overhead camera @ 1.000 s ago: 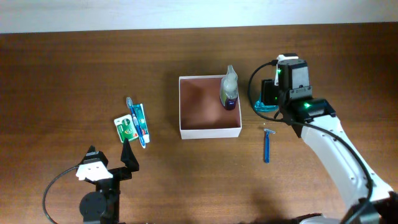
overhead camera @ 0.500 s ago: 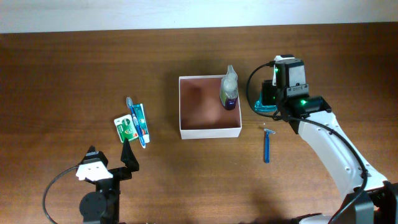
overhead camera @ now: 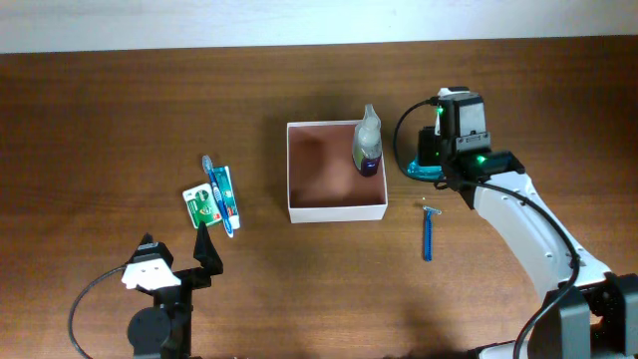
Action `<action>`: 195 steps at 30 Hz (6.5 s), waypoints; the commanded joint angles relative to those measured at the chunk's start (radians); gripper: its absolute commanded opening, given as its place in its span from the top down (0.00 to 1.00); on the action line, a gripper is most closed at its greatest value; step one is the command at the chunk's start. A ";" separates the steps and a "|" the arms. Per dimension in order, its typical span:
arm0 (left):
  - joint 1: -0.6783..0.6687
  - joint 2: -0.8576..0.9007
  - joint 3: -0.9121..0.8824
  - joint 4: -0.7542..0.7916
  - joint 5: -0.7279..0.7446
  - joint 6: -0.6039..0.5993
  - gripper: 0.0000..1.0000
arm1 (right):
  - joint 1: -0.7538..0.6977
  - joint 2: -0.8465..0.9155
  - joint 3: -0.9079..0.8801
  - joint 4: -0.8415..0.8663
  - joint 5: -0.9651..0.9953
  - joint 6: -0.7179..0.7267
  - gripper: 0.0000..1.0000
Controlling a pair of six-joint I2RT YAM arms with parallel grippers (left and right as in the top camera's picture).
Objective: Pack container
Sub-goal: 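Lower the right gripper and grasp the teal Listerine bottle cap, then carry the Listerine bottle left and lower it into the box, then open the right gripper and move it down to the blue razor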
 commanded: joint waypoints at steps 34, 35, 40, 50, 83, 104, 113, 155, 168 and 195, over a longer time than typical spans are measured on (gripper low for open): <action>0.006 -0.004 -0.010 0.007 0.000 0.020 0.01 | -0.034 -0.494 0.068 -0.200 -0.265 -0.005 0.76; 0.006 -0.004 -0.010 0.007 0.000 0.020 0.01 | -0.028 -0.494 0.068 -0.200 -0.279 -0.005 0.76; 0.006 -0.004 -0.010 0.007 0.000 0.020 0.01 | 0.064 -0.491 0.068 -0.195 -0.279 0.007 0.76; 0.006 -0.004 -0.010 0.007 0.000 0.020 0.01 | 0.328 -0.423 0.069 -0.097 -0.168 0.085 0.76; 0.006 -0.004 -0.010 0.007 0.000 0.020 0.01 | 0.463 0.127 0.428 -0.079 0.094 0.188 0.75; 0.006 -0.004 -0.010 0.007 0.000 0.020 0.01 | 0.443 0.255 0.430 0.035 0.172 0.192 0.75; 0.006 -0.004 -0.010 0.007 0.000 0.020 0.01 | 0.404 0.311 0.430 0.053 0.172 0.193 0.75; 0.006 -0.004 -0.010 0.007 0.000 0.020 0.01 | 0.342 0.311 0.969 -0.621 0.089 0.244 0.27; 0.006 -0.004 -0.010 0.007 0.000 0.020 0.01 | 0.233 0.090 0.918 -1.038 0.180 0.388 0.21; 0.006 -0.004 -0.010 0.007 0.000 0.020 0.01 | 0.232 -0.291 -0.322 -0.389 0.122 0.430 0.25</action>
